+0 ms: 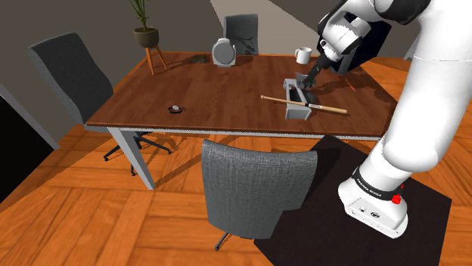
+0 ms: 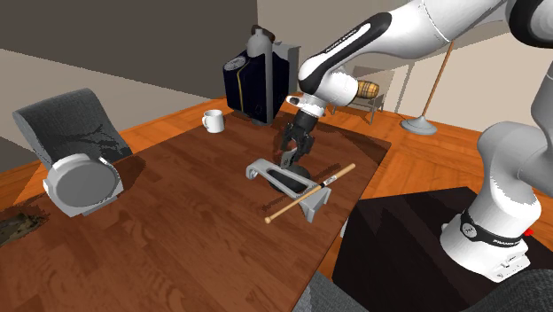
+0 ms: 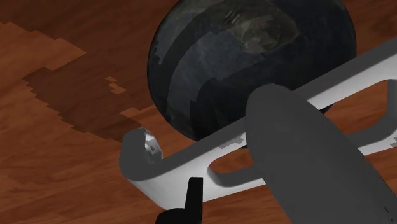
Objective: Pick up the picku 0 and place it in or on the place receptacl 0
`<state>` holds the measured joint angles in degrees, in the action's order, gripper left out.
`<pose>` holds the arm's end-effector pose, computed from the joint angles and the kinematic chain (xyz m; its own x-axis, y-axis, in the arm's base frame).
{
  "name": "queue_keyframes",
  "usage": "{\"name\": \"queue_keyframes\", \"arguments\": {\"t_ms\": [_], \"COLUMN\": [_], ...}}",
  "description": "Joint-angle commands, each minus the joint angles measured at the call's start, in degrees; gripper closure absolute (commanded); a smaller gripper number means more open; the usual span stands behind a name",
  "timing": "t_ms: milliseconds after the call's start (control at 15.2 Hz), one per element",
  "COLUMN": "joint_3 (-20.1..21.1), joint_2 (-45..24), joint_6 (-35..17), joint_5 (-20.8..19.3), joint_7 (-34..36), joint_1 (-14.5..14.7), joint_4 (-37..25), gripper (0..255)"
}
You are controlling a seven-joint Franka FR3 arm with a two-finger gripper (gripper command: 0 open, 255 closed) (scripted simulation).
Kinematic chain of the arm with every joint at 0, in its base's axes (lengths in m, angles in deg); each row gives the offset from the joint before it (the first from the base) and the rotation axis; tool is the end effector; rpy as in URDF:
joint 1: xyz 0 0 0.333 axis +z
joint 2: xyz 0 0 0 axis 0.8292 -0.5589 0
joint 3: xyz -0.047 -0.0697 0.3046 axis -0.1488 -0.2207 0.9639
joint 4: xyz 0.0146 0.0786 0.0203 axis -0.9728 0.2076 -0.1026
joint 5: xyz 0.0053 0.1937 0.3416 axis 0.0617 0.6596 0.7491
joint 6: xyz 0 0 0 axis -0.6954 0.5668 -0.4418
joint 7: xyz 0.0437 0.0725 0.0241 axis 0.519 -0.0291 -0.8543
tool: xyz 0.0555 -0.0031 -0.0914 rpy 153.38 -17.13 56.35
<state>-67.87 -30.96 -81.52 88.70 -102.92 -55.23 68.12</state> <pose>0.4174 -0.3780 0.3097 0.8349 0.2557 0.4874 0.3184 -0.9467 -0.0488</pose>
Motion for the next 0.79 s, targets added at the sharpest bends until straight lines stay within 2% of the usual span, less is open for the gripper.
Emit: {"name": "queue_keyframes", "arguments": {"t_ms": [0,264,726], "joint_3": [0.0,-3.8,-3.7], "joint_2": [-0.3,6.9,6.9], "joint_6": [0.2,2.1,2.1], "joint_5": [0.1,-8.7,-8.7], "joint_7": [0.0,4.8,4.8], "joint_1": [-0.2,1.2,1.2], "joint_4": [-0.3,0.8,0.8], "gripper": [0,0,0]}}
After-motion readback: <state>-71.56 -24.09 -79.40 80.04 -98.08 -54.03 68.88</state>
